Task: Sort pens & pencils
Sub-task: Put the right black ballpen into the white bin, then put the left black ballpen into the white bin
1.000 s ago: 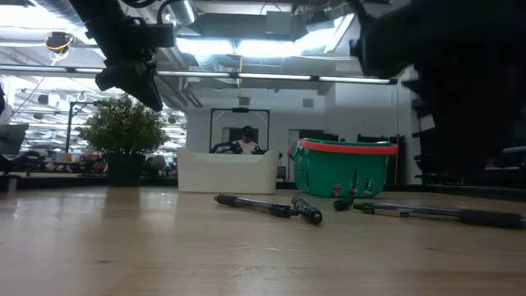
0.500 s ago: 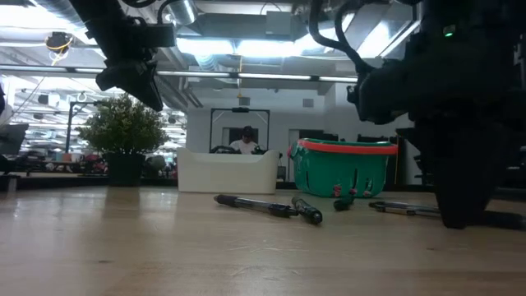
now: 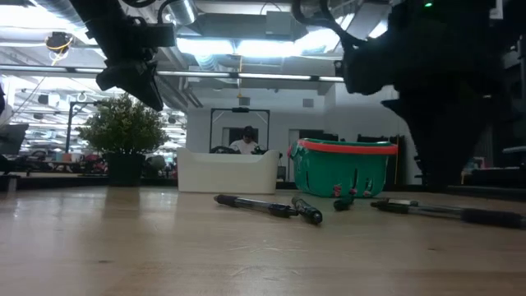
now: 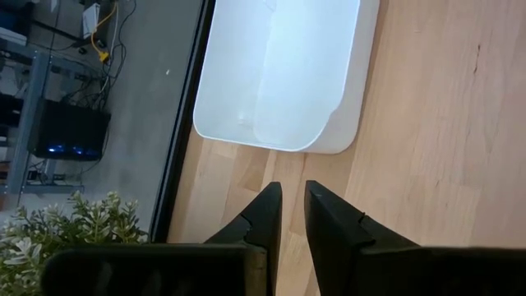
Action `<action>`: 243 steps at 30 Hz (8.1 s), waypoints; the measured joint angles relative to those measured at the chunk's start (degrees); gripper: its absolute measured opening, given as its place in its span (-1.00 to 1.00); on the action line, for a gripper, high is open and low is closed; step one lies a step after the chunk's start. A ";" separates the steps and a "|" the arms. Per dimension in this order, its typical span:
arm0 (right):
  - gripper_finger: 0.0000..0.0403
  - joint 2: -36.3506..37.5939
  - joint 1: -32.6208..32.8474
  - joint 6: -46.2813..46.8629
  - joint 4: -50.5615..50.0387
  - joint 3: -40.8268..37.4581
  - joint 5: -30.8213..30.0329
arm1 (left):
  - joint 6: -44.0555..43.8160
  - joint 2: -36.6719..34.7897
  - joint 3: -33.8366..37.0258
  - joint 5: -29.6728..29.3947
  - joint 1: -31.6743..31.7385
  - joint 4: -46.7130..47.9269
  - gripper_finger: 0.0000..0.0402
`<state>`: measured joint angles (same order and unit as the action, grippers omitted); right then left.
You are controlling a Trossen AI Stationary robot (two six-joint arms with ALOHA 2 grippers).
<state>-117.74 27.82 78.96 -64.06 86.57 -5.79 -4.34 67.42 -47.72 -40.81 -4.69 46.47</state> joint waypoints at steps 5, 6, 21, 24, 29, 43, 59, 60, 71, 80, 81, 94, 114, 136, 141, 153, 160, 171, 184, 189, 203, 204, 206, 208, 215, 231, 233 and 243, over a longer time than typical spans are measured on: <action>-0.41 -0.04 0.08 -0.34 -1.36 -0.32 -0.22 | 0.00 0.00 0.00 0.01 0.00 -0.01 -0.75; -0.41 -0.04 0.08 -0.39 -1.48 -1.00 -0.21 | 0.00 0.00 0.00 0.00 0.00 -0.01 -0.75; -0.41 0.29 -0.27 0.00 8.77 -7.31 1.24 | 0.37 0.00 0.00 -0.01 0.00 -0.71 -0.75; -0.41 0.29 -0.27 0.20 8.82 -7.31 1.30 | 0.41 0.00 0.00 -0.01 0.00 -0.71 -0.75; -0.45 0.29 -0.50 0.24 9.12 -7.35 1.38 | 0.42 0.00 0.00 -0.01 0.00 -0.73 -0.75; -0.85 0.27 -3.84 -2.58 8.73 -7.01 1.33 | 0.44 0.00 0.00 -0.01 0.00 -0.71 -0.75; -0.85 -0.02 -3.55 -1.85 -9.32 12.46 -5.28 | 0.13 0.00 0.00 4.33 -0.25 -0.23 -0.75; -0.85 -0.02 -3.57 -2.41 -10.84 14.41 -6.92 | 0.04 0.00 0.00 4.45 -0.45 -0.01 -0.75; -0.86 0.18 -16.25 -22.38 -13.26 23.33 -13.68 | 0.02 0.00 -0.02 -2.18 -1.70 7.21 -0.75; -0.86 0.18 -28.46 -41.59 0.02 23.62 -10.72 | -0.07 0.00 -0.02 -6.69 -0.45 11.03 -0.75; -0.86 0.18 -29.45 -42.57 0.18 23.62 -10.55 | -0.07 0.00 -0.02 -6.68 -0.07 11.37 -0.75; -0.86 -0.54 -39.09 -55.77 13.87 23.66 -4.41 | -0.04 0.00 -0.02 -8.45 4.25 11.99 -0.75; -0.86 -10.07 -46.18 -63.20 20.18 23.60 2.64 | 0.44 -0.02 -0.02 -8.66 4.42 10.52 -0.75; -0.86 -10.64 -47.35 -64.41 21.20 23.55 4.08 | 3.04 -0.02 -0.02 -9.61 4.42 7.73 -0.75; -0.86 -10.64 -46.69 -64.17 20.95 23.55 4.05 | 3.04 -0.02 -0.02 -9.58 4.42 7.73 -0.75; -0.86 -14.31 -45.95 -63.84 20.07 23.60 4.82 | 3.04 -0.02 -0.02 -9.46 4.42 7.36 -0.75; -0.86 -14.42 -45.95 -64.05 20.18 23.60 5.70 | 3.04 -0.02 -0.02 -9.48 4.40 7.29 -0.75; -0.65 -14.44 -45.97 -64.52 23.15 23.61 5.91 | 3.02 -0.02 -0.02 -9.48 4.42 7.29 -0.75; -0.63 -14.62 -45.79 -66.01 20.38 29.56 4.01 | 3.02 -0.02 -0.02 -9.50 4.42 7.31 -0.75; -0.63 -14.61 -44.54 -68.94 9.84 39.79 -7.76 | 2.97 -0.02 -0.02 -9.49 4.39 7.64 -0.75; -0.62 -2.88 -38.06 -56.43 -25.61 45.55 -49.04 | 3.70 0.10 -0.02 -3.21 1.91 4.50 -0.75; -0.62 -1.66 -37.82 -58.10 -25.15 45.19 -49.90 | 4.53 0.13 -0.02 -1.36 1.46 2.93 -0.75; -0.62 0.13 -37.11 -61.82 -22.88 45.26 -51.40 | 7.27 0.65 -0.02 3.72 0.41 -1.82 -0.75; -0.62 1.62 -36.70 -64.06 -23.15 45.28 -52.91 | 10.90 1.66 -0.02 8.61 -0.80 -6.67 -0.75; -0.62 6.96 -36.24 -59.96 -24.36 45.26 -47.48 | 17.83 10.22 -0.09 20.48 -4.34 -15.90 -0.75; -0.62 8.44 -35.50 -61.76 -23.99 45.21 -43.55 | 17.83 21.88 -5.09 19.73 -19.34 -24.46 -0.75; -0.62 8.44 -35.48 -62.78 -23.99 45.21 -43.54 | 21.22 21.88 -7.04 19.64 -20.72 -26.11 -0.75; -0.62 8.44 -35.30 -64.61 -23.99 45.21 -43.51 | 31.75 28.88 -11.72 21.57 -19.03 -27.65 -0.65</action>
<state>-109.30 -7.49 14.35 -88.05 131.79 -49.30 27.41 96.29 -59.44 -19.24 -23.72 18.82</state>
